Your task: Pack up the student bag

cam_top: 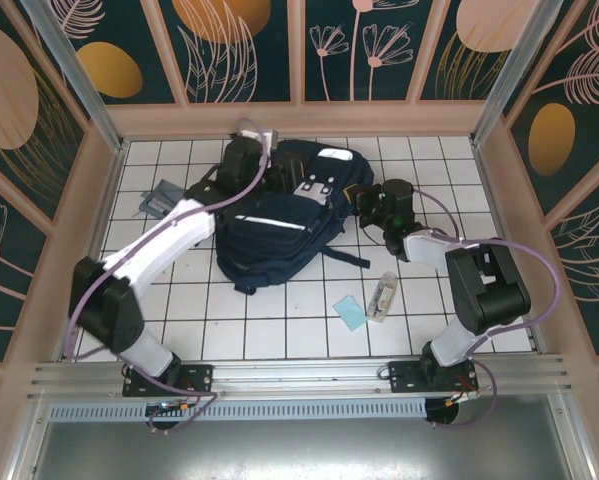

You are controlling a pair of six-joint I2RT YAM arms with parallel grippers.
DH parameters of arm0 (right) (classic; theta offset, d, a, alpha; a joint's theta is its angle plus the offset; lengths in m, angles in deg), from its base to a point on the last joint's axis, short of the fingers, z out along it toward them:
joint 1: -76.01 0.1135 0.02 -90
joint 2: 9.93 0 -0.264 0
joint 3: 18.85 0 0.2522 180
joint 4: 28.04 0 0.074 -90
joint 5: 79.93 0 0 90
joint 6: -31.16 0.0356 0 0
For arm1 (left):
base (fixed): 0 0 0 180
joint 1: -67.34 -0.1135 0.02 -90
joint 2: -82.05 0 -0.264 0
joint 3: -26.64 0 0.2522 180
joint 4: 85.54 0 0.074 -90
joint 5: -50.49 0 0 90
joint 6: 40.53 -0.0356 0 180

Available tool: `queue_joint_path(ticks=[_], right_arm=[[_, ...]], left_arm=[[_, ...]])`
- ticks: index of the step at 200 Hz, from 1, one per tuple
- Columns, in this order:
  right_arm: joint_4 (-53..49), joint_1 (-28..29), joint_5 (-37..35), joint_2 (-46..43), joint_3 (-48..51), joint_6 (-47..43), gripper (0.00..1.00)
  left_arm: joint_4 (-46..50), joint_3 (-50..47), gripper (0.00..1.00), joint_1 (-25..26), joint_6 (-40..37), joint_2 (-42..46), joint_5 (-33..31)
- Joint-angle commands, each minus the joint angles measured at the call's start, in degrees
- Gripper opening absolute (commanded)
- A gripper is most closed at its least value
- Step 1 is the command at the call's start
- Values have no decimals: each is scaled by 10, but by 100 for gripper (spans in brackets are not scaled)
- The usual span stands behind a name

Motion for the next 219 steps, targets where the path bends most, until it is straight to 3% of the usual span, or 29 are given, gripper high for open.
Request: queue_joint_path(ticks=[1, 37, 79, 104, 134, 174, 219], right_arm=[[75, -27, -130, 1, 4, 32, 0], [22, -24, -316, -72, 72, 89, 0], [-139, 2, -435, -140, 70, 156, 0], [-177, 11, -443, -148, 53, 178, 0], [-306, 18, -439, -143, -12, 224, 0], [-338, 23, -407, -129, -47, 228, 0], [-317, 33, -385, -122, -34, 258, 0]], left_arm=[[-34, -94, 66, 0, 90, 37, 63], [-77, -188, 65, 8, 159, 88, 68], [-159, -189, 66, 85, 198, 37, 65], [-244, -192, 66, 127, 222, -25, 92], [-381, -216, 67, 152, 249, -90, 146], [-415, -150, 68, 177, 205, -175, 151], [-385, -54, 69, 176, 180, -261, 121]])
